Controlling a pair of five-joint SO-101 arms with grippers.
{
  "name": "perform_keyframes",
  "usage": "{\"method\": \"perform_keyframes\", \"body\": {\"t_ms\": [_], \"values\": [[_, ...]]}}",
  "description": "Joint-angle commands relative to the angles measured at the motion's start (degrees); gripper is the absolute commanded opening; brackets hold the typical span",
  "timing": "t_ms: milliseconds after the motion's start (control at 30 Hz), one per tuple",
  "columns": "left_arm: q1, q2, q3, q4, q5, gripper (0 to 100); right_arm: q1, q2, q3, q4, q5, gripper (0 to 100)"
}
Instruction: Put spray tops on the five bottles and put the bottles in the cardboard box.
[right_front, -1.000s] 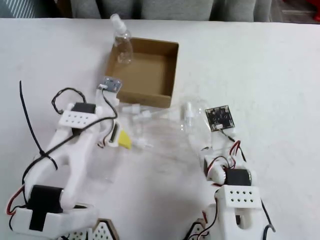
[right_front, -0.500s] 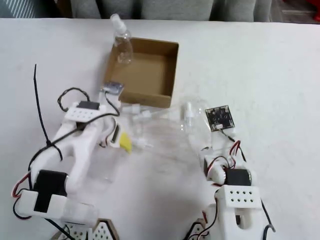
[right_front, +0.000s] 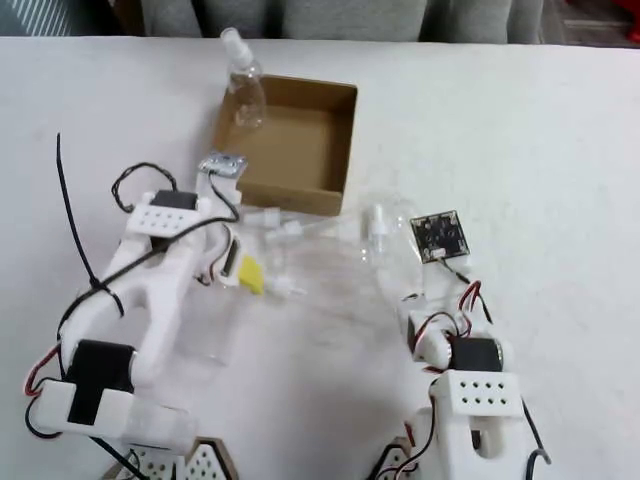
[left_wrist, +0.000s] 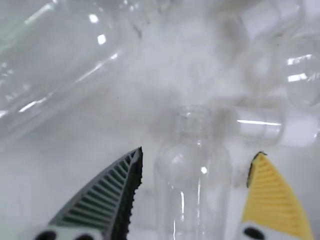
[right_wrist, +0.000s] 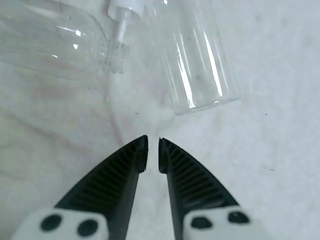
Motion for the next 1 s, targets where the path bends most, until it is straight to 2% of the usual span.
{"method": "perform_keyframes", "body": {"t_ms": [0, 100, 200, 300, 633, 767, 967], "values": [[-0.1, 0.1, -2.7, 0.3, -0.1, 21, 0.2, -0.4, -0.4, -0.9, 0.5, 1.8], [-0.1, 0.1, -2.9, -2.0, -0.4, 2, 0.2, -0.4, -0.4, -0.9, 0.5, 1.8], [-0.2, 0.0, -2.7, -2.4, -0.1, 5, 0.2, -0.4, -0.4, -0.9, 0.5, 1.8], [-0.2, -0.3, -3.3, -1.3, -0.2, 2, 0.2, -0.3, -0.4, -0.9, 0.5, 1.8], [-0.9, -6.0, -3.3, 0.3, -0.4, 2, 0.2, -0.2, -0.4, -0.9, 0.5, 1.8], [-5.7, -12.7, -6.9, 5.9, -2.3, 2, 0.2, -0.1, -0.4, -0.9, 0.5, 1.8], [-21.6, -24.5, -11.3, 16.8, -7.8, 2, 0.2, -0.1, -0.4, -0.9, 0.5, 1.8]]}}
